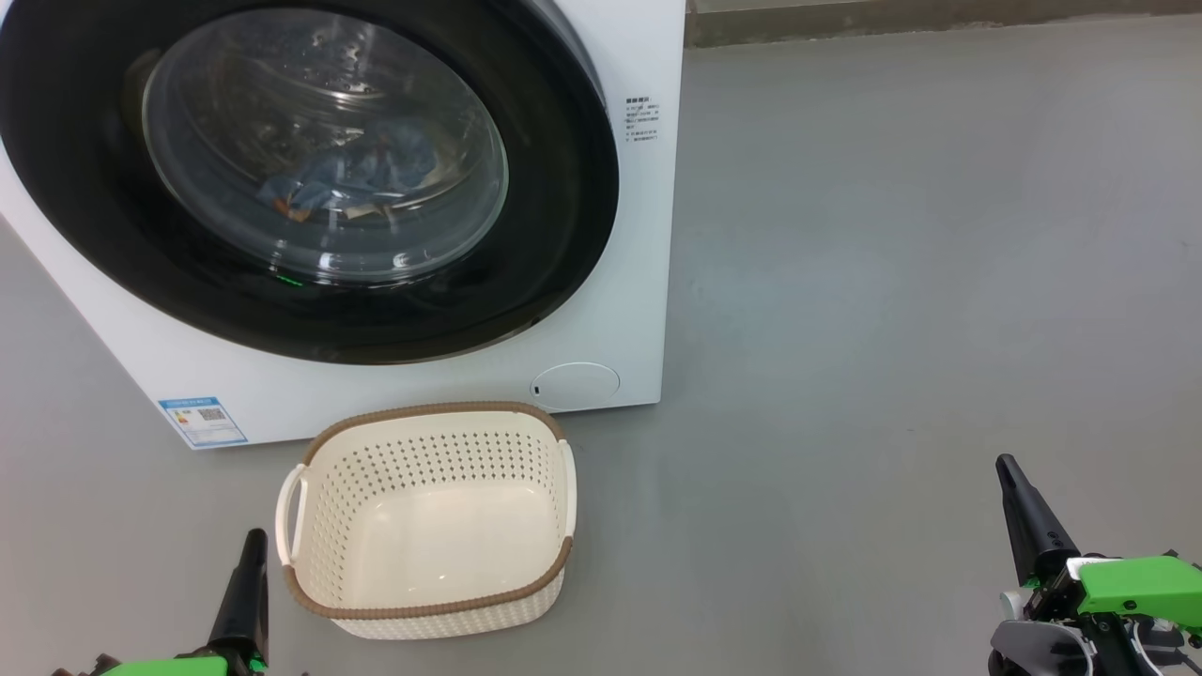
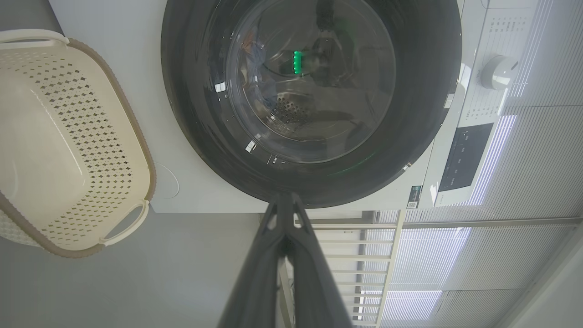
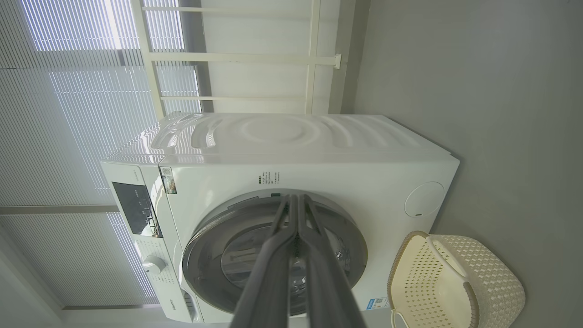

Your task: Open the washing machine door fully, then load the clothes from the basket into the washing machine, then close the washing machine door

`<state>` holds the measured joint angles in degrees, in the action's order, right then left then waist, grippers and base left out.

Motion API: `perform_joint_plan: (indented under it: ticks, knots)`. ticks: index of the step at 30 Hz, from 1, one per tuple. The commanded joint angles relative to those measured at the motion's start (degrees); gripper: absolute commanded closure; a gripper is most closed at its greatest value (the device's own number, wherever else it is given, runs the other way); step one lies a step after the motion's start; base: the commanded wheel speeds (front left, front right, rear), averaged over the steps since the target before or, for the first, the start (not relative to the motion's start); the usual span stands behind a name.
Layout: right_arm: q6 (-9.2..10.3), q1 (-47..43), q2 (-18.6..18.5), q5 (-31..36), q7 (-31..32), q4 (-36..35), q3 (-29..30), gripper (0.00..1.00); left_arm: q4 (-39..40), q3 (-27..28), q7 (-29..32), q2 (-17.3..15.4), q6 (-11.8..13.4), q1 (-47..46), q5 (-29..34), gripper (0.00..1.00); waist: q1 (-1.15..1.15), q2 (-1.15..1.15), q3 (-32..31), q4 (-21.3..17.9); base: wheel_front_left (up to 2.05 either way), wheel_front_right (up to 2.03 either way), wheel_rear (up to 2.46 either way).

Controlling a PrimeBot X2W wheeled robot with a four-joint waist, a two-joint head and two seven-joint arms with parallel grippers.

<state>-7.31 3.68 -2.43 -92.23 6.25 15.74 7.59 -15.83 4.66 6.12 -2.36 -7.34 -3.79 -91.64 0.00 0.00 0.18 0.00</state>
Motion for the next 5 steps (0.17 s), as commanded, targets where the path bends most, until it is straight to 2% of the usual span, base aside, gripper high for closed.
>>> perform_joint_plan:
  ticks: [1, 5]
  knots:
    - [-0.18, 2.5, -0.5, 0.1, 0.3, -1.7, -1.0, 1.0, 1.8, 1.9, 0.4, -0.5, -0.1, -2.4, -0.5, 1.0, 0.0, 0.0, 0.0, 0.0, 0.0, 0.0, 0.0]
    - [-0.18, 2.5, -0.5, 0.1, 0.3, -1.7, -1.0, 1.0, 1.8, 1.9, 0.4, -0.5, -0.1, -2.4, -0.5, 1.0, 0.0, 0.0, 0.0, 0.0, 0.0, 0.0, 0.0]
